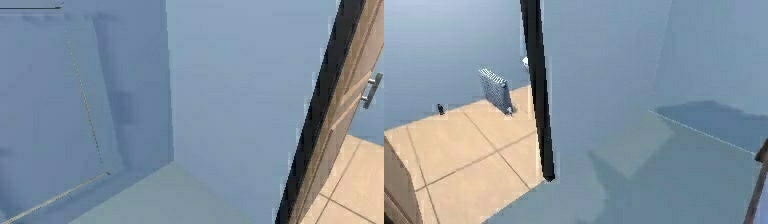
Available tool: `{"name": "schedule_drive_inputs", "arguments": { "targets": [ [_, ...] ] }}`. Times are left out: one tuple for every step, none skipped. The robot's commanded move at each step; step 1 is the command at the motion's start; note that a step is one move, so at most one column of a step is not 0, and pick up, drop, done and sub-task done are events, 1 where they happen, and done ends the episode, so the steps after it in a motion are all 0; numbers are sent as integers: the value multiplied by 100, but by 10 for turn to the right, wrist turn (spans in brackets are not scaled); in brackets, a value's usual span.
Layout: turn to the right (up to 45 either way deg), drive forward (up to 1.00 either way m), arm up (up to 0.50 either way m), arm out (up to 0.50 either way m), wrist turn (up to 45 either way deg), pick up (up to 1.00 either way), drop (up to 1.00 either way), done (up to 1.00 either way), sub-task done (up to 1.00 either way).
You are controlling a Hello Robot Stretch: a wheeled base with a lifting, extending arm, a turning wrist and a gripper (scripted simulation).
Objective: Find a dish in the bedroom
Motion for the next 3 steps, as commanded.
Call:
{"name": "schedule_drive_inputs", "arguments": {
  "targets": [
    [0, 25, 0, 0, 0, 0, 0, 0, 0],
    [450, 0, 0, 0, 0, 0, 0, 0, 0],
    [150, 0, 0, 0, 0, 0, 0, 0, 0]
  ]
}}
